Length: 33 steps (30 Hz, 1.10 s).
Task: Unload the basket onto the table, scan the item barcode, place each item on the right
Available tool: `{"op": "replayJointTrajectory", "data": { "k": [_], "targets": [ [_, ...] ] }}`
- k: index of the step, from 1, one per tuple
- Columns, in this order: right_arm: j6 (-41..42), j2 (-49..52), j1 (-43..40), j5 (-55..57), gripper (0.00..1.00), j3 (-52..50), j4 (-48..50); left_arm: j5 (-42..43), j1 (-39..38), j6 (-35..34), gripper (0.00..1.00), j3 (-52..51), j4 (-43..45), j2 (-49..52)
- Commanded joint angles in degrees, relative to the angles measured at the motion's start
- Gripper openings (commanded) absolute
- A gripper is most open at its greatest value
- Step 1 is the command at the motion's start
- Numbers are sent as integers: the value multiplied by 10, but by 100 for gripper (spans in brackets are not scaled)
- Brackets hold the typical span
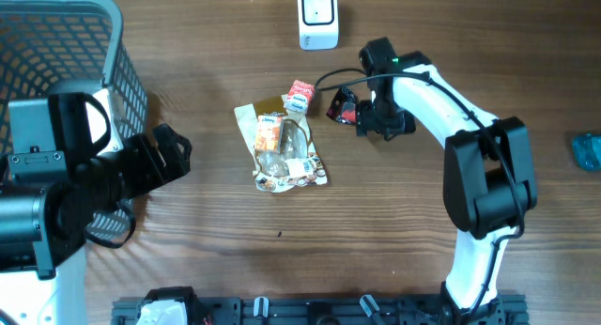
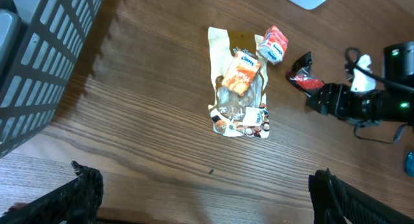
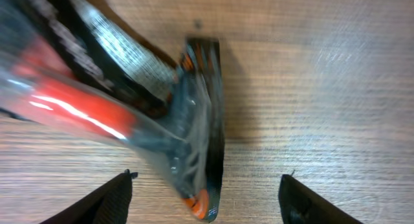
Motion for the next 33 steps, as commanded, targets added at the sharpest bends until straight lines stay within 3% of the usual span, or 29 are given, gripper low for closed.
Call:
{"op": "replayJointTrajectory", "data": {
  "k": [1,4,10,23,33],
  "targets": [
    [-5,-37,0,-7,79,21,-1,-1,-3,7,100,5,2,2],
    [-23,-38,0,-8,83,21,2,-1,-3,7,100,5,2,2],
    [-137,-38,2,-42,98,20,-5,-1,-3,7,100,5,2,2],
    [-29,-71,1,41,100,47,-65,-1,-3,7,100,5,2,2],
    [-54,-108,-26,51,100,52,-66,-1,-3,7,100,5,2,2]
  ]
}}
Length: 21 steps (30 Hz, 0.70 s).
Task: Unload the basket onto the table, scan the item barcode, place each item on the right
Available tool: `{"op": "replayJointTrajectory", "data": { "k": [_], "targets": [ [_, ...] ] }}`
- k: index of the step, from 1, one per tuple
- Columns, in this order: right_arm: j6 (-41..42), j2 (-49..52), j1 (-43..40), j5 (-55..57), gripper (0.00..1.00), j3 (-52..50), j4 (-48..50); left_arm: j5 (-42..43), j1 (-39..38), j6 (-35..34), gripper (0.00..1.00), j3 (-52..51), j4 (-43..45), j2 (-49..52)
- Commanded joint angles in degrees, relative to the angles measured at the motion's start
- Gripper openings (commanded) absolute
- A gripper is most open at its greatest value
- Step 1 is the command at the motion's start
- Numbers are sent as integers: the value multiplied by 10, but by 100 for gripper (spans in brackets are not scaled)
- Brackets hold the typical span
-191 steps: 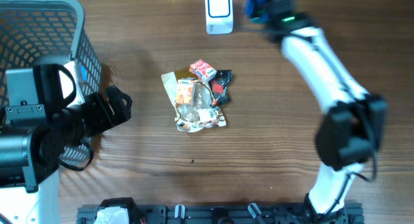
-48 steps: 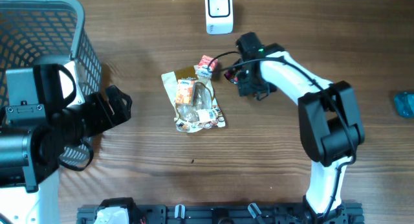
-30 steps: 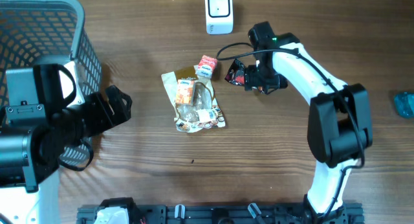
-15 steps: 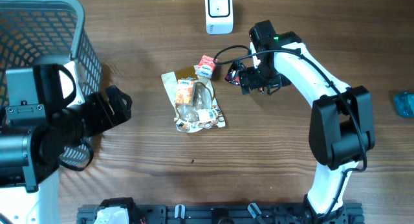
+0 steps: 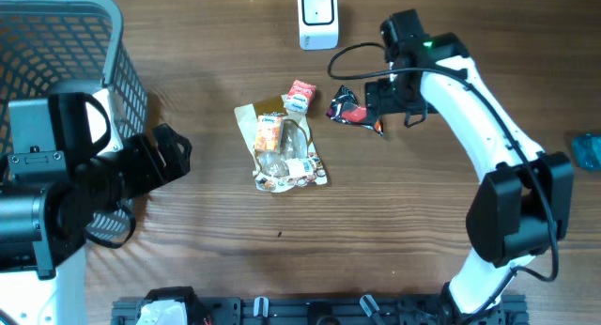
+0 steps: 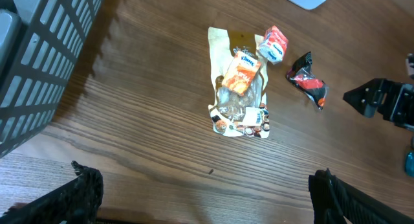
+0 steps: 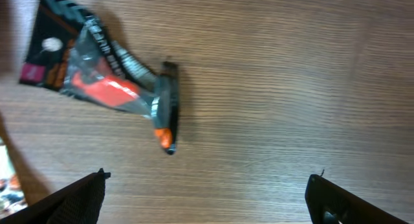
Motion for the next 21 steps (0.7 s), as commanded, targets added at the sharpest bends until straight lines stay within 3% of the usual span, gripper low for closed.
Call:
{"op": "replayJointTrajectory", "data": {
  "k": [1,21],
  "targets": [
    [-24,-7,-4,13,100,10,0,-1,-3,7,100,5,2,2],
    [-52,10,-4,-17,100,8,27,-1,-3,7,100,5,2,2]
  ]
}}
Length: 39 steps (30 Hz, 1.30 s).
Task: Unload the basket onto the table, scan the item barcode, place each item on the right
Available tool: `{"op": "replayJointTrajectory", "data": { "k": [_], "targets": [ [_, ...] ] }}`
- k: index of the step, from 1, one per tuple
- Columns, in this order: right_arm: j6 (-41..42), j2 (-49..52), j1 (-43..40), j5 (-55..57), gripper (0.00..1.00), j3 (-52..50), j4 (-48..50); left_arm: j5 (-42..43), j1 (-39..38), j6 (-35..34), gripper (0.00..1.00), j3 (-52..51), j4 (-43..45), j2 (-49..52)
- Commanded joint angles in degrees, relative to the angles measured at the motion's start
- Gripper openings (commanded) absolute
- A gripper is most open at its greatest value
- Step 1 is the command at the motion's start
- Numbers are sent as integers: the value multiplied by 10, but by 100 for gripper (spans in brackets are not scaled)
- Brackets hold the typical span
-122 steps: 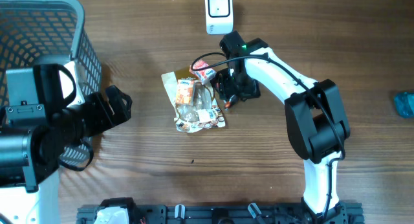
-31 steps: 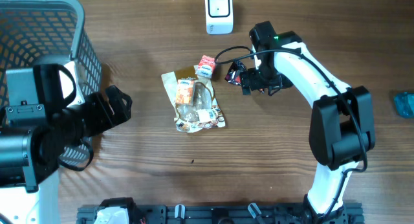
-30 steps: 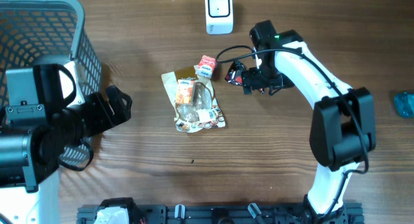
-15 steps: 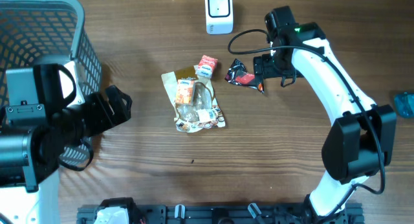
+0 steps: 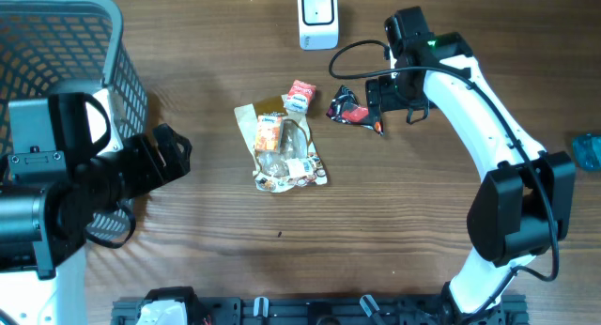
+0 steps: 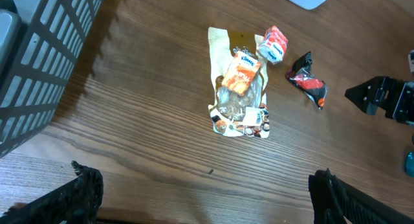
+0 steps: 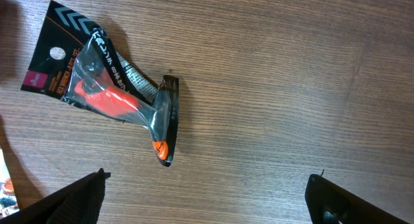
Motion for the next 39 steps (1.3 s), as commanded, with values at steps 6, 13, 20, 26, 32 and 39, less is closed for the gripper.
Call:
{"op": "replayJointTrajectory", "data": {
  "k": [6,13,20,26,32,39],
  "targets": [
    [-12,9,2,-9,100,8,17,-1,-3,7,100,5,2,2],
    [-107,9,2,-49,100,0,31,-1,-3,7,100,5,2,2],
    [-148,9,2,-77,100,-57,87,-1,-3,7,100,5,2,2],
    [-197,12,2,-127,100,-66,126,-1,-3,7,100,5,2,2],
    [-298,37,6,-202,100,-66,176,-1,-3,7,100,5,2,2],
    [-292,104,11,-207,96,-66,193,-1,-3,7,100,5,2,2]
  ]
}}
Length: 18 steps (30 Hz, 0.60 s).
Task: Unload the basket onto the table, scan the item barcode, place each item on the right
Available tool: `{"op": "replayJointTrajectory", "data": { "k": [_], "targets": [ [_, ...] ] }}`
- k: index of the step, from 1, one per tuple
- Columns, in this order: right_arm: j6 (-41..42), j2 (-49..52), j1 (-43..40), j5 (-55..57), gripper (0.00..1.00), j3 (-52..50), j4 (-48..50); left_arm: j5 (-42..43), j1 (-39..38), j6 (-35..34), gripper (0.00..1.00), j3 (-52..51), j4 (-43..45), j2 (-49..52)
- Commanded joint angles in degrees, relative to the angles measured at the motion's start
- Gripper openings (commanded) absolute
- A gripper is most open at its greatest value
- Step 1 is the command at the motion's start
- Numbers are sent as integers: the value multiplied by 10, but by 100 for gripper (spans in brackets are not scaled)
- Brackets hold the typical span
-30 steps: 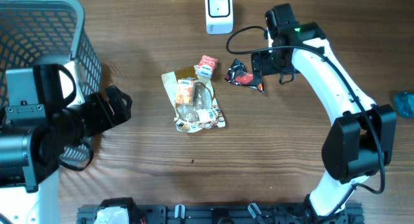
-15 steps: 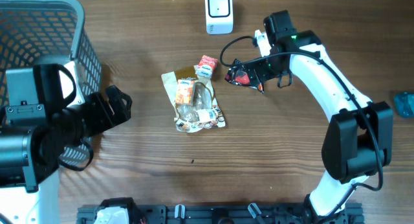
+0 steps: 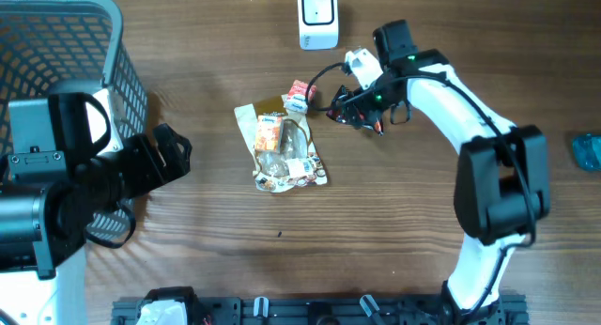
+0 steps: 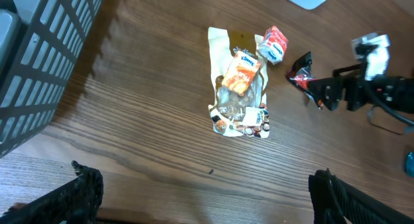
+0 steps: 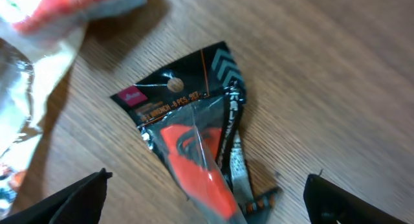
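A black and red blister package [image 5: 194, 146] lies flat on the wooden table, right of a pile of snack packets; it also shows in the overhead view [image 3: 344, 108] and the left wrist view [image 4: 305, 75]. My right gripper [image 5: 207, 211] hangs open just over it, with its fingertips [image 5: 84, 198] on either side of the package's lower end [image 3: 361, 109]. The white scanner [image 3: 317, 17] stands at the table's far edge. Far off at the left, my left gripper [image 4: 207, 204] is open and holds nothing [image 3: 174, 148].
A pile of snack and tissue packets [image 3: 282, 147] lies mid-table, a small red-and-white box [image 3: 300, 95] at its top right. A grey wire basket [image 3: 66, 53] stands at the far left. A teal object [image 3: 587, 151] lies at the right edge.
My right gripper was to the right of the package and higher; now it has turned and sits close over the package, fingers still open. The package and the left arm have not moved.
First my right gripper was low and open right over the package. It then stood away to the right, with the package lying on the table slightly shifted. It stayed there, and now it is back over the package from a different angle.
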Motion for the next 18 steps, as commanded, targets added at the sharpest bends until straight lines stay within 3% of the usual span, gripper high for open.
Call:
{"op": "replayJointTrajectory", "data": {
  "k": [1,4,9,18],
  "targets": [
    [-10,34,9,-19,95,-4,1,-1,-3,7,100,5,2,2],
    [8,35,18,-12,94,-4,-3,-1,-3,7,100,5,2,2],
    [134,34,22,14,88,-3,-55,-1,-3,7,100,5,2,2],
    [256,32,36,-36,85,-3,-136,-1,-3,7,100,5,2,2]
  ]
}}
